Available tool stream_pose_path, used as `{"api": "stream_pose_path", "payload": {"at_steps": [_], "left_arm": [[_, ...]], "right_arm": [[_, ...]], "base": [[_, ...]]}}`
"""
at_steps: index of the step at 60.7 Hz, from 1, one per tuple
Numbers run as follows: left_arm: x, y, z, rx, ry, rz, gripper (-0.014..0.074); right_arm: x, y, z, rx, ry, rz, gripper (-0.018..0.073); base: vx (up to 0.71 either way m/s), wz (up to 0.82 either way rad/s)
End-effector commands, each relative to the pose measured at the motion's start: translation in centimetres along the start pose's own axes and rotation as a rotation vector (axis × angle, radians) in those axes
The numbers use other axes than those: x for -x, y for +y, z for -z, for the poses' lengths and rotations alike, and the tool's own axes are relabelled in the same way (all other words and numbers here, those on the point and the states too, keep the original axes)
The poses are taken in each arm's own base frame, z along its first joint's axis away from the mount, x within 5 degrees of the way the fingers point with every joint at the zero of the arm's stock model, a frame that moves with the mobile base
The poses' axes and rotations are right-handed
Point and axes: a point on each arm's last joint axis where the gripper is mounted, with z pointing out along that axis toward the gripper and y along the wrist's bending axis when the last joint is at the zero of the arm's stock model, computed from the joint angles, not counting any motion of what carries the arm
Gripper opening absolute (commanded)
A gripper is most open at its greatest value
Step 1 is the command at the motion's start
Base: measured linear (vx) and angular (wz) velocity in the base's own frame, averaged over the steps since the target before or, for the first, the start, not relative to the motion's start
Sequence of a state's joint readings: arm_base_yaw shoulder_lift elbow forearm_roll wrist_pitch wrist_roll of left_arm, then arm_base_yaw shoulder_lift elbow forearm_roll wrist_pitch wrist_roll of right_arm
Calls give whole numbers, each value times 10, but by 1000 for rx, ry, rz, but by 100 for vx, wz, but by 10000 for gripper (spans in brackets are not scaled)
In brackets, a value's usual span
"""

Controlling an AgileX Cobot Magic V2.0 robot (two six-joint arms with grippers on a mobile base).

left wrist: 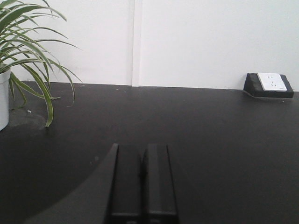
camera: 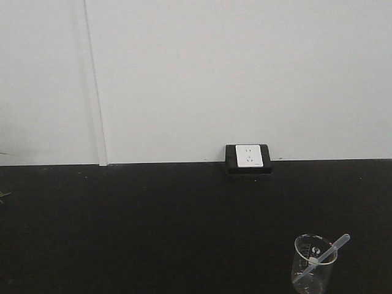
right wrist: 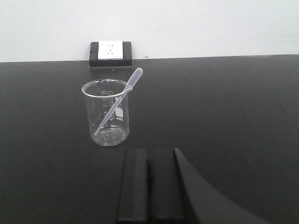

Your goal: Grab transparent chemical and place on left bench

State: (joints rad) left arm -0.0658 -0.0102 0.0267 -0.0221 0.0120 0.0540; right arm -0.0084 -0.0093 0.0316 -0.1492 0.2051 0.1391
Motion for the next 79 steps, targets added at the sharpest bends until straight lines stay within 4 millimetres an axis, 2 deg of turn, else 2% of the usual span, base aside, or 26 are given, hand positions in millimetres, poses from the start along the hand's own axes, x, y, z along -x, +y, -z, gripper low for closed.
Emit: {"api": "stream_pose_path", "payload": {"at_steps": [1,46,59,74,79], "left_arm": [[3,0,1,2,-81,9,-3],[3,0,1,2,-81,9,-3],[3,0,1,2,-81,9,-3],[3,0,1,2,-81,9,-3],[3,0,1,2,-81,9,-3]], "right_arm": [[6,1,0,6,-85,7,-8],[6,1,0,5,-86,16,-8],[10,1,1,15,-132,-9,-8],[32,4,7,50,-358,-43,-8],[45,4,10,53,-370,-48,-8]], "base": [[0,0],[0,0],[0,0],[0,0],[0,0]]}}
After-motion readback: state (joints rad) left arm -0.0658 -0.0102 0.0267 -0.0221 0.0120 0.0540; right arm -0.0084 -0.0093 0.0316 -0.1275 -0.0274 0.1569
